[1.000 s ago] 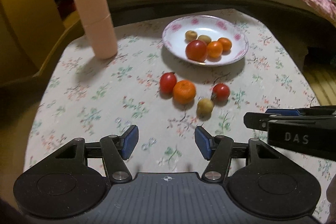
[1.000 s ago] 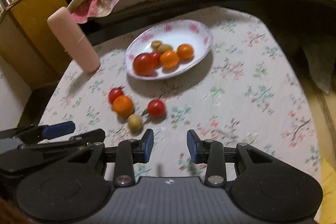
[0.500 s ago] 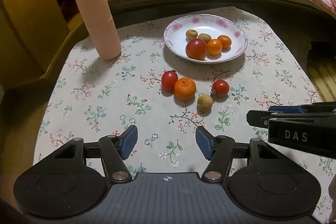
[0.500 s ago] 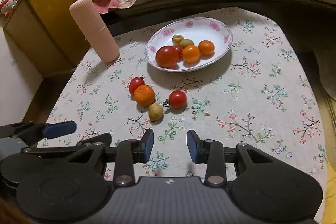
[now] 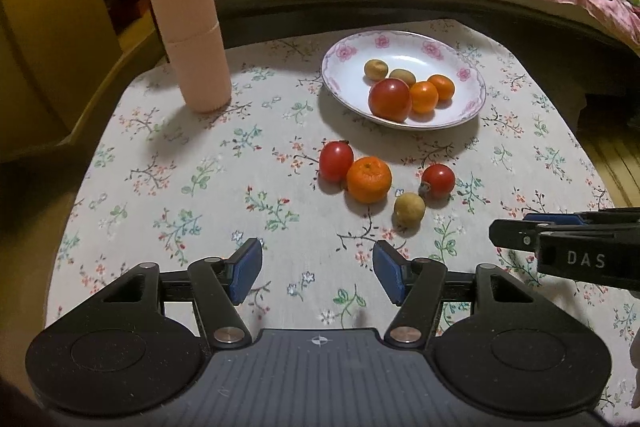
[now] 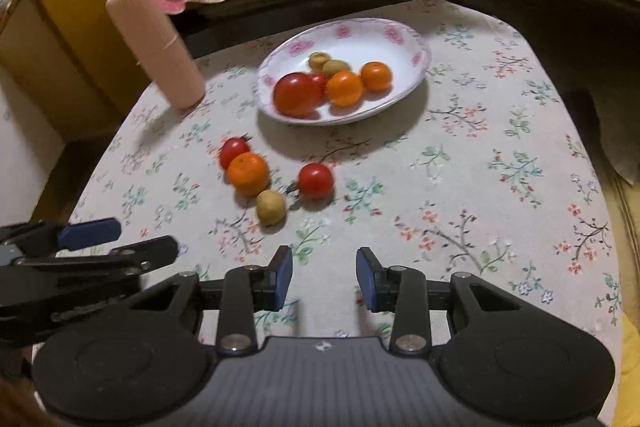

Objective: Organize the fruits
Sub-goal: 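Withdraw both tools from the plate toward the remaining fruits, then close the right tool on a red cherry tomato while the left tool closes on a tan fruit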

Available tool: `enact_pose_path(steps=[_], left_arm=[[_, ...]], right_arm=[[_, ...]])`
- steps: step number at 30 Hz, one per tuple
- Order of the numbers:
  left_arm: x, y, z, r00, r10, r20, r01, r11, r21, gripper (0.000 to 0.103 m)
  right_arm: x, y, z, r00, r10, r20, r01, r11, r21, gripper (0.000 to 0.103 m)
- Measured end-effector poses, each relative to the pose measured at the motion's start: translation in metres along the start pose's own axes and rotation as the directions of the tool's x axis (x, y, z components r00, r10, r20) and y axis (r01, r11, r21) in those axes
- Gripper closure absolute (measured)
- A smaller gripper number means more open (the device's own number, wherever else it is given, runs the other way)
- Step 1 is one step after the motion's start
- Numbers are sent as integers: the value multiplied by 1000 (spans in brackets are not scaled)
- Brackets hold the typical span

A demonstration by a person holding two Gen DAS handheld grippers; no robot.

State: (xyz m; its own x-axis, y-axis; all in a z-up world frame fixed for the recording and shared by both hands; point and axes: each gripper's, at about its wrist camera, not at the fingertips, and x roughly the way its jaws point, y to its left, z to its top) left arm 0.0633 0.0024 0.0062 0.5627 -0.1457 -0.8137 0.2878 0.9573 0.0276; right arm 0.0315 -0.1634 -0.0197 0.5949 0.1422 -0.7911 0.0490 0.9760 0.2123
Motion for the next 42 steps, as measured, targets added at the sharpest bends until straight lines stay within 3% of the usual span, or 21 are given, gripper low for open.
enact_pose_path(steps=[8, 17, 31, 37, 42], left_arm=[[10, 7, 2, 999, -38, -12, 38, 999, 32, 34], [13, -8, 3, 992, -123, -21, 125, 988, 86, 34], [25, -24, 3, 982, -182, -47, 187, 976, 115, 33], [32, -28, 6, 978, -204, -51, 208, 973, 103, 33], [41, -36, 9, 970, -236, -61, 242, 965, 102, 34]], right_arm=[[7, -14, 0, 1000, 9, 18, -9, 1000, 20, 65], [11, -13, 10, 998, 20, 66, -17, 999, -47, 65], [49, 8, 31, 999, 44, 28, -37, 975, -217, 65], [66, 8, 40, 997, 72, -25, -76, 969, -236, 65], [64, 6, 44, 995, 88, -47, -96, 967, -235, 73]])
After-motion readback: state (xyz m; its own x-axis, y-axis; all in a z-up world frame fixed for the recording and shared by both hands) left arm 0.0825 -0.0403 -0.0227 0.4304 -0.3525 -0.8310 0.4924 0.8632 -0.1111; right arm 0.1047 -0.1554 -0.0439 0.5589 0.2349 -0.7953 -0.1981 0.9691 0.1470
